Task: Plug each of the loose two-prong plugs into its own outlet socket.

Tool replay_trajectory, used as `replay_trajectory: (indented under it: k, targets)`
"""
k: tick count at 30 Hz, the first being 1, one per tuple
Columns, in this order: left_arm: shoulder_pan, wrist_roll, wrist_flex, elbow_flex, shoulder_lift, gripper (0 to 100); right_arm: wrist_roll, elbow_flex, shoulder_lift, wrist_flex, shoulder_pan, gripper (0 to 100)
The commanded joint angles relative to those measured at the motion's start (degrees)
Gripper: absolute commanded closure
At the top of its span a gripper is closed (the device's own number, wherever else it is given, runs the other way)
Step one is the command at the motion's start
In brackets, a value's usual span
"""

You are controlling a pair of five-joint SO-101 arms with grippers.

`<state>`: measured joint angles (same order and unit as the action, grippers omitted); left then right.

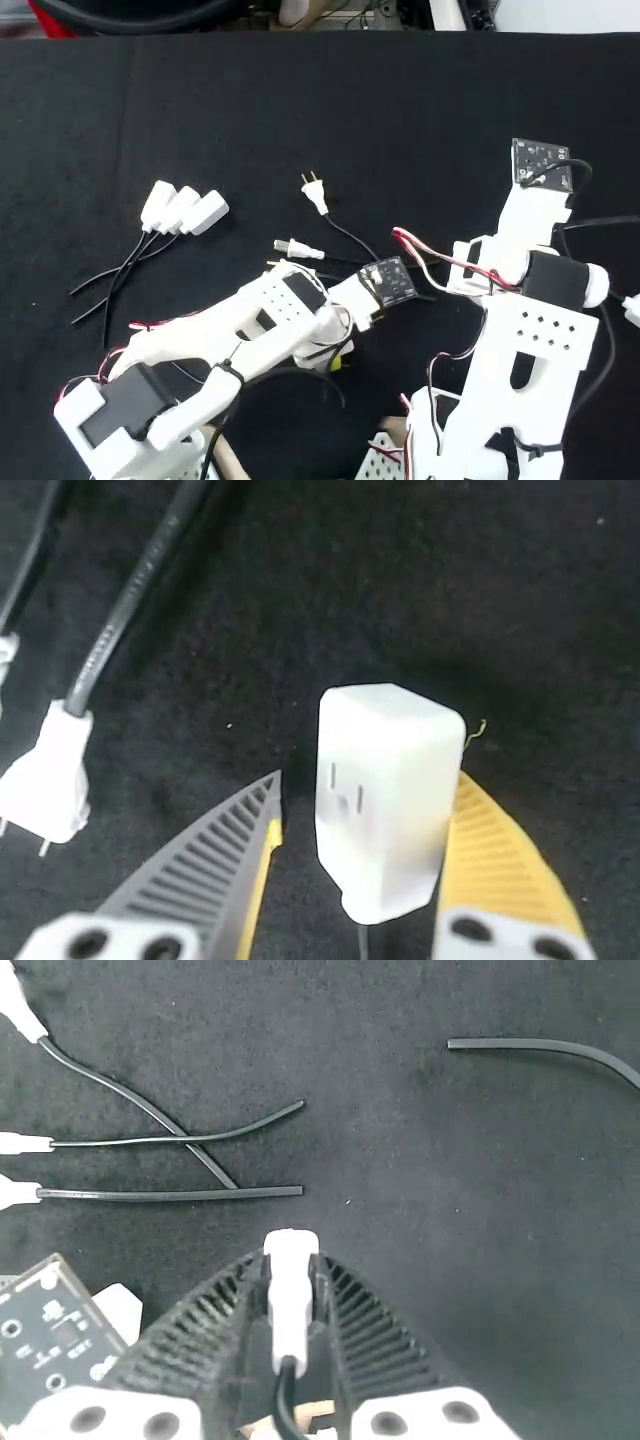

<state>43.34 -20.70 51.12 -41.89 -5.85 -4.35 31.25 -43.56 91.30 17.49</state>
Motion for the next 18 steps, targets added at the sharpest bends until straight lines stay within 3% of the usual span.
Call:
replay_trajectory:
  k: [1,8,13,18]
  targets:
    - [-2.07,-2.55,-0.09,2.77,-0.53,75,-0.44,-2.68,-0.22,0.09,0.44,98.7]
    - [-6.29,-4.22,0.09,3.65,-2.81,75,-0.44,-2.68,-0.22,0.09,0.44,98.7]
    - [-6.11,-3.96,4.48,3.21,-11.25,75,-0.44,-2.68,-0.22,-0.09,0.35,98.7]
    - [-10.42,-4.13,-1.14,-1.89,-17.23,75,-0.44,-2.59,-0.13,-1.05,0.35,98.7]
